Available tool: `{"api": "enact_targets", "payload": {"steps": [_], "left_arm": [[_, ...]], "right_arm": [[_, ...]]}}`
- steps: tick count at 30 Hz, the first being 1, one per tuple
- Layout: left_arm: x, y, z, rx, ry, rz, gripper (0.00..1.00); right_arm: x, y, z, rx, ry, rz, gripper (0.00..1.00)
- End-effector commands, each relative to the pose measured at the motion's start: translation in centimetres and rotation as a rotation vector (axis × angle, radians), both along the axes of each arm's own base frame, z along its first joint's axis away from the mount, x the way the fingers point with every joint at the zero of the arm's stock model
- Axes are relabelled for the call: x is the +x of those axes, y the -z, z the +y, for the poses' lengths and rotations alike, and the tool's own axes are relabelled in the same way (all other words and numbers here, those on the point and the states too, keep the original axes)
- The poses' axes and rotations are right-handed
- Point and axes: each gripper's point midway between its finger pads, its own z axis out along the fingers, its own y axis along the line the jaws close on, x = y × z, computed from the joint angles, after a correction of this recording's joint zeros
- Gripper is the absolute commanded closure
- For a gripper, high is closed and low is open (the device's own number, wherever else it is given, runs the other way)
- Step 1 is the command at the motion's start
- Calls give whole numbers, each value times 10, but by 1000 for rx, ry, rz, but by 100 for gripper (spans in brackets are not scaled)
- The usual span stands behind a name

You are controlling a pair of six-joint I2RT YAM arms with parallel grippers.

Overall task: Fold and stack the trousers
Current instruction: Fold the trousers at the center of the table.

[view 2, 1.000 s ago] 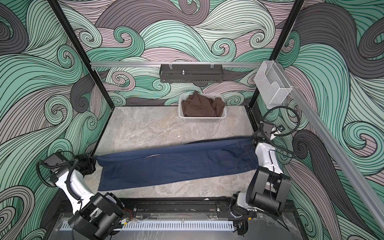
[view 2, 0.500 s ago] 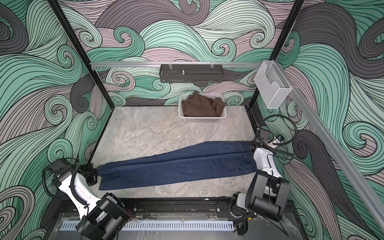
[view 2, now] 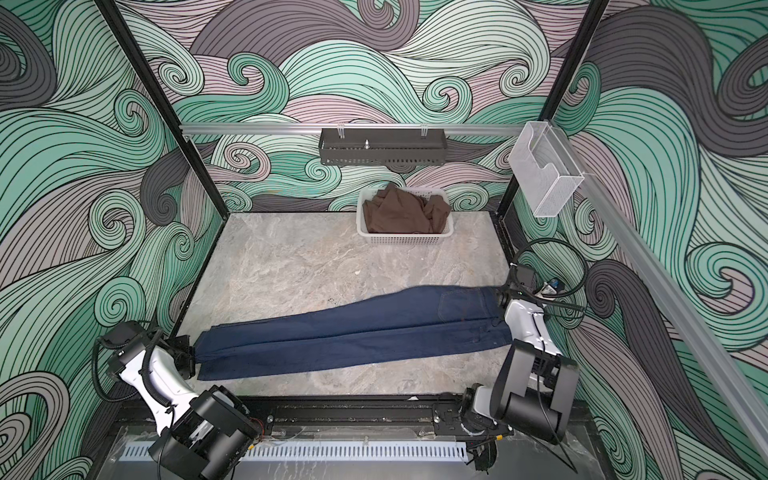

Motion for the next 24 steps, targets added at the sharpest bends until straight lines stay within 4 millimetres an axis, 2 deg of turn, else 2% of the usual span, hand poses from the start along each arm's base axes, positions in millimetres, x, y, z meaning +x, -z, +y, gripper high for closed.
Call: {"api": "enact_targets", "payload": {"steps": [1, 3, 6, 9, 13, 16, 19, 21, 24], "left_arm": [[-9, 0, 12, 54, -22, 43, 100], [-8, -1, 13, 56, -23, 36, 98], [-5, -2, 12, 56, -17, 15, 78], [0, -3, 11, 49, -7, -17, 58], [3, -8, 9, 30, -5, -33, 40], [9, -19, 5, 12, 10, -68, 34], [20, -35, -1, -13, 30, -137, 33], [29, -37, -4, -33, 48, -174, 30], [32, -37, -3, -42, 60, -180, 28]], "right_arm": [[-3, -15, -9, -60, 21, 21, 85], [-4, -14, -8, -60, 16, 25, 73], [-6, -14, -6, -56, 12, 28, 56], [-7, -14, -4, -42, 5, 32, 46], [-2, -27, 3, -30, -25, -12, 43], [7, -46, 17, 5, -69, -84, 42], [17, -65, 42, 55, -152, -170, 42], [21, -73, 63, 82, -212, -228, 42], [19, -69, 97, 176, -284, -305, 42]]}}
